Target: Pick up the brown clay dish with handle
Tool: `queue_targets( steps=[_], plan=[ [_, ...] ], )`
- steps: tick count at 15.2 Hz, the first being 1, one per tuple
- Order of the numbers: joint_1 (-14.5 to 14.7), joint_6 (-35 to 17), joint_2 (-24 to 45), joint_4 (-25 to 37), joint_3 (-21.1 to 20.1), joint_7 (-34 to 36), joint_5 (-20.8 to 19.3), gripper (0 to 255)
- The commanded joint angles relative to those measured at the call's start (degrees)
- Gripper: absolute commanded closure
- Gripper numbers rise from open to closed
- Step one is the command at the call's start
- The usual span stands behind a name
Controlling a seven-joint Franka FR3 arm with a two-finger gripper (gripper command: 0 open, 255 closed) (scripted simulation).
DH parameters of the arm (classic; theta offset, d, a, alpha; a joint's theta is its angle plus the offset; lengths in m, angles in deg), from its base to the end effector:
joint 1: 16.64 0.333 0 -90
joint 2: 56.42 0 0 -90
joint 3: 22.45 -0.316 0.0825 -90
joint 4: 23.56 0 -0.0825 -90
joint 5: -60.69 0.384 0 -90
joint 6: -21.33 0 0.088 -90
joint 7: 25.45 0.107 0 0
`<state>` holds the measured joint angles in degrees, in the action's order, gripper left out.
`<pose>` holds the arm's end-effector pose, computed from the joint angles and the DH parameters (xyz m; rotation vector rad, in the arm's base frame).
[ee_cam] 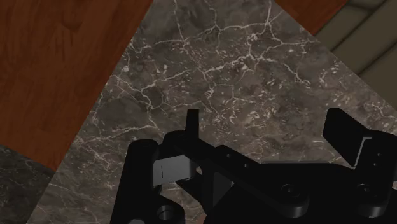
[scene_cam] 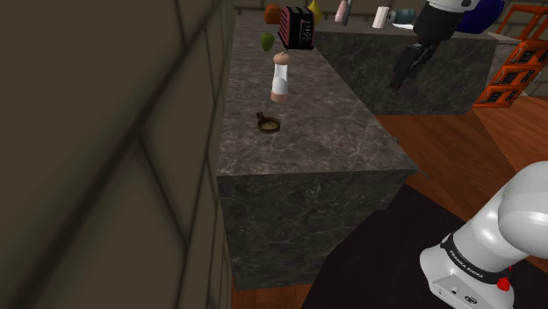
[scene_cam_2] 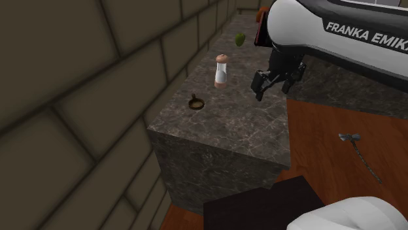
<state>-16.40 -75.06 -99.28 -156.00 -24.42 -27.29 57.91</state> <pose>0.3289 0.0115 0.6103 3.0626 0.1002 0.1817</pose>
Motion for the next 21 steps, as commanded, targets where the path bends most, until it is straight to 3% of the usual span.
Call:
queue_targets(
  steps=[1,11,21],
  plan=[
    [0.0,0.0,0.0,0.0,0.0,0.0,0.0,0],
    [0.4,-11.3,19.1,6.4,-6.8,9.1,0.4,0],
    [1.0,-17.0,40.9,20.5,-11.9,18.9,-4.3,0]
  ],
)
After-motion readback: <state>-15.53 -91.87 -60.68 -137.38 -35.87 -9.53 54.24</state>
